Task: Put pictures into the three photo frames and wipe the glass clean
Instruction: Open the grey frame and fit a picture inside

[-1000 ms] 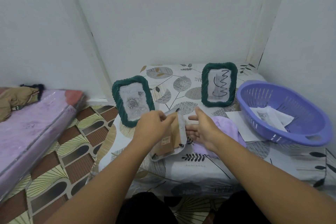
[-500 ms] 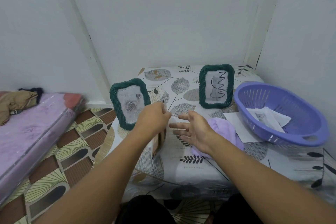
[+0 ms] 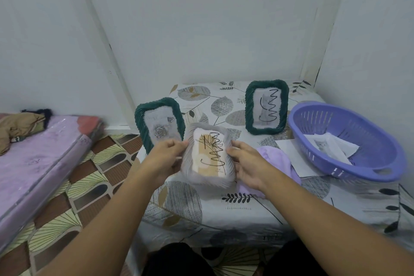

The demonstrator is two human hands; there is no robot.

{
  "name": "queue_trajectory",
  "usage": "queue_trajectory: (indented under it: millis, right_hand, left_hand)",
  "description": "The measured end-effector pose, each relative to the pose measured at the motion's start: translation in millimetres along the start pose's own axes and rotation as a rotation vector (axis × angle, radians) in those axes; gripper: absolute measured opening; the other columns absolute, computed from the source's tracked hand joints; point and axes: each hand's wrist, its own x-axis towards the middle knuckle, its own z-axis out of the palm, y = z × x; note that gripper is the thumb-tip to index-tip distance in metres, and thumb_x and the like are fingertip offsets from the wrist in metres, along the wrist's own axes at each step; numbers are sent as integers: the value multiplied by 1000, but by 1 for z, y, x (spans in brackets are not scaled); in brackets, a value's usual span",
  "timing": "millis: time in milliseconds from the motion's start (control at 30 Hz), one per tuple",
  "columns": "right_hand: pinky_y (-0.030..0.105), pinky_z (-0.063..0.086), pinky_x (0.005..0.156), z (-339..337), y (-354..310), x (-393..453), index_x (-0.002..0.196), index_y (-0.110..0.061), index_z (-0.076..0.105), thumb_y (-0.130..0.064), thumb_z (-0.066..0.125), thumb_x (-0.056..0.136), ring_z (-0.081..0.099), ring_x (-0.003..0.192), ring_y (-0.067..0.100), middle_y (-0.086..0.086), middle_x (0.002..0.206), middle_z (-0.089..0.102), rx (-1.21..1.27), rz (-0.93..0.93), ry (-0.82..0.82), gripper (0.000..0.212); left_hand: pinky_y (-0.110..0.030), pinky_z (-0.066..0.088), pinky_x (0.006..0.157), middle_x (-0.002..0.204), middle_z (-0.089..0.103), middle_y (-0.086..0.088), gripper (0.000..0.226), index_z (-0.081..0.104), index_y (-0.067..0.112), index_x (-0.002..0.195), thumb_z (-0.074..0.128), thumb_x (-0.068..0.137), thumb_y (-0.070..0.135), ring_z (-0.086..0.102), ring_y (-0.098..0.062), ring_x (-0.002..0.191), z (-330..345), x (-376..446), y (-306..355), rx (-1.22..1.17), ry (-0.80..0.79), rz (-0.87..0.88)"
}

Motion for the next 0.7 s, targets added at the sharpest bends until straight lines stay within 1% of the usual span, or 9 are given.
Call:
queue_trajectory:
  millis: [100, 200, 233, 300, 333, 367, 433, 533, 700]
  right_hand:
    - [37, 60, 63, -4, -3, 0, 118, -21, 60, -7, 53, 104, 74, 93, 28, 14, 112, 75, -53, -20, 28, 21]
    - [37, 59, 69, -9, -1, 5, 123, -23, 59, -8, 54, 103, 73, 96, 29, 14, 112, 74, -177, -34, 61, 26]
    - [39, 60, 74, -11, 0, 8, 127, -23, 58, -8, 55, 102, 72, 98, 29, 13, 113, 74, -250, -45, 82, 29]
    - [44, 57, 94, -13, 0, 11, 135, -21, 56, -12, 56, 100, 69, 107, 27, 9, 117, 72, -450, -82, 119, 36]
    - [41, 53, 99, -14, -1, 12, 137, -21, 54, -15, 56, 100, 66, 111, 25, 6, 120, 70, -598, -116, 125, 37]
    - [36, 49, 100, -13, -4, 11, 138, -22, 53, -18, 55, 100, 64, 113, 23, 4, 123, 69, -764, -153, 133, 38]
    - [28, 43, 90, -12, -8, 10, 139, -24, 53, -23, 54, 101, 61, 112, 22, 3, 124, 67, -1009, -223, 140, 37]
    - [29, 43, 90, -11, -10, 13, 134, -19, 59, -26, 56, 100, 59, 117, 24, 4, 126, 68, -1174, -263, 140, 34]
    - [30, 46, 87, -13, -11, 16, 114, -16, 73, -30, 61, 97, 62, 108, 22, 3, 115, 72, -1334, -327, 168, 25]
  left_hand:
    - [-25, 45, 56, 87, 69, -9, 18, 65, 7, 94, 69, 95, 24, 55, -16, 62, 2, 3, -12, 85, 26, 36]
    - [-23, 44, 53, 88, 74, -11, 25, 66, 3, 96, 73, 93, 26, 64, -16, 59, 7, 7, -21, 260, 64, 56]
    - [-23, 45, 54, 86, 76, -9, 27, 67, 1, 95, 74, 92, 27, 69, -16, 61, 9, 8, -24, 326, 79, 64]
    - [-29, 52, 60, 77, 77, -4, 30, 68, 1, 90, 75, 90, 30, 74, -18, 64, 13, 9, -29, 439, 86, 77]
    - [-32, 56, 65, 75, 77, -2, 31, 69, 2, 88, 76, 89, 32, 75, -19, 67, 14, 10, -31, 483, 84, 82]
    - [-33, 57, 68, 74, 76, -2, 32, 70, 2, 86, 76, 89, 34, 75, -20, 69, 14, 11, -33, 522, 89, 84]
    - [-33, 55, 68, 72, 76, -2, 32, 71, 6, 82, 76, 88, 37, 73, -19, 71, 14, 14, -36, 586, 112, 83]
    - [-35, 55, 71, 73, 75, -3, 32, 71, 11, 75, 75, 87, 41, 71, -20, 73, 12, 18, -38, 697, 136, 84]
    - [-29, 47, 62, 77, 72, -1, 35, 68, 12, 82, 71, 87, 46, 60, -14, 65, 11, 21, -39, 926, 141, 118]
